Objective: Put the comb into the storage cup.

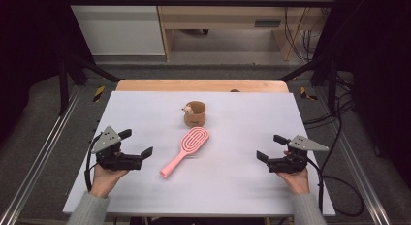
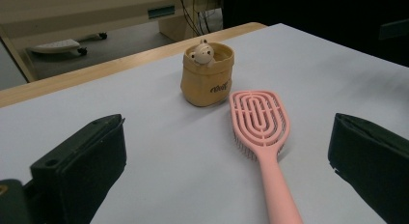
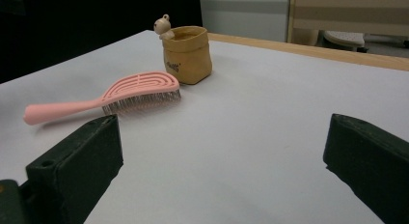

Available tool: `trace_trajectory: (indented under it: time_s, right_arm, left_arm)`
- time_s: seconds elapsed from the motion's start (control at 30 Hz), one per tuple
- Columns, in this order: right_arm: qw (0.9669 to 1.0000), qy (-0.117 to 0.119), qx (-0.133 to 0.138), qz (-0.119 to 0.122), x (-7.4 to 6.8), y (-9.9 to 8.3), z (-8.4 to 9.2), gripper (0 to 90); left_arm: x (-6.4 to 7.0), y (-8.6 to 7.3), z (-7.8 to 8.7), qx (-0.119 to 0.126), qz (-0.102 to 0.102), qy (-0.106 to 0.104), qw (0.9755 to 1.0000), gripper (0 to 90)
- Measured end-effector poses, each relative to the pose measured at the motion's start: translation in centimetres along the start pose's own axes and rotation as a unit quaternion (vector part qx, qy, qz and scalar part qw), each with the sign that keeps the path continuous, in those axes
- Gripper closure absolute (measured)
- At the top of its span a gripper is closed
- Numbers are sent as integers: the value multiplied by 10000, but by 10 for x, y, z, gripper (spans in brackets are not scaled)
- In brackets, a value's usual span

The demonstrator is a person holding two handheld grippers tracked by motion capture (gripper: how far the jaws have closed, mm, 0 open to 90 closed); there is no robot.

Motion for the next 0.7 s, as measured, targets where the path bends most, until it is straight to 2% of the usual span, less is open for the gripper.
trace_trajectory:
  time_s: [0.7]
  right_arm:
    - [10000, 24, -4, -3, -1, 0, -1, 7]
  left_arm:
    - [4, 6, -20, -211, -28, 3, 9998, 0]
Point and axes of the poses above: each handheld gripper's, and its own axes: z roughly backward along the jaws, y roughly out of its top, x roughly to its right, the point moved 5 cm from there along -z, roughly forward along the jaws, and after that the axes turned 11 degrees about x, right-handed, at the moved point
